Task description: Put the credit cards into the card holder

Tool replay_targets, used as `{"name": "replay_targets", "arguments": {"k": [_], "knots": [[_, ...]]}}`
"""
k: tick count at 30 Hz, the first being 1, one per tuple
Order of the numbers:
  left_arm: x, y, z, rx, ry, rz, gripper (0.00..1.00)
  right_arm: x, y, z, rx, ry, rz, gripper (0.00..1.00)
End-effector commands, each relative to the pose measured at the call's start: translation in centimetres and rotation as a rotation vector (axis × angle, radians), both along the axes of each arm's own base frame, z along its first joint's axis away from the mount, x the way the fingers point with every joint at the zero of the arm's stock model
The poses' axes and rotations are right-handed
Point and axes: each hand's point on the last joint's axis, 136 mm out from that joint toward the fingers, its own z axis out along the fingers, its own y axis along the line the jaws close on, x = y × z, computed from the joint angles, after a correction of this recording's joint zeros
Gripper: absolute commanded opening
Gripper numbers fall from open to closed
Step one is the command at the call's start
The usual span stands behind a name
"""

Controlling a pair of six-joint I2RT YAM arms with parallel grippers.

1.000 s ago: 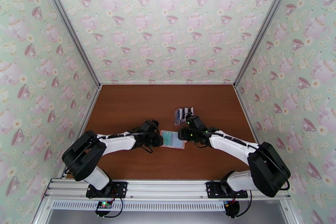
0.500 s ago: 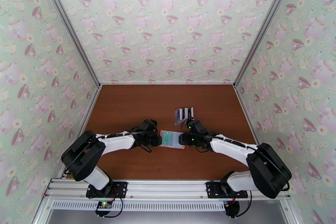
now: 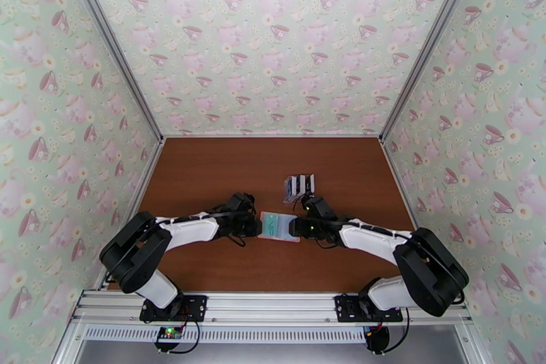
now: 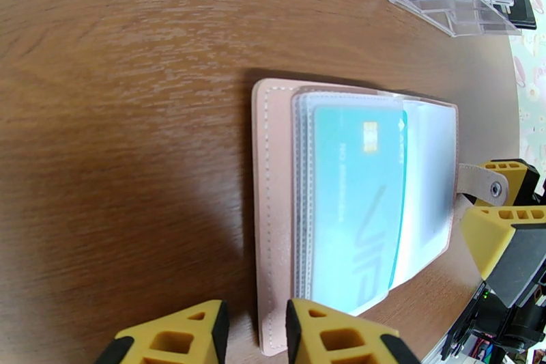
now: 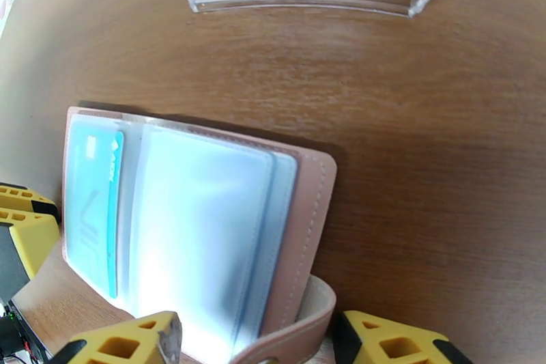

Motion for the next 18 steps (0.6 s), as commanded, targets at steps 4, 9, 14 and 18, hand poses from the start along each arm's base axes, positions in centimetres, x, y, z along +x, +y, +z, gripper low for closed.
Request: {"name": "replay_targets", "arguments": {"k": [4, 9, 14, 18], "knots": [[0.4, 0.2, -1.0, 0.028, 0.016, -0.006, 0.3, -0.2, 0.3, -0.8, 0.021, 0.027, -0.005, 0.61], [0.4, 0.0, -1.3, 0.022, 0.022, -0.003, 0.3, -0.3, 0.3, -1.3, 0.017, 0.033, -0.008, 0.59], [0.5, -0.1, -1.4, 0.019, 0.023, -0.003, 0.3, -0.3, 0.2, -1.7, 0.012, 0.034, -0.013, 0.5], [0.4, -0.1, -1.6, 0.018, 0.027, -0.003, 0.3, -0.2, 0.2, -1.5, 0.016, 0.027, -0.015, 0.4]]}}
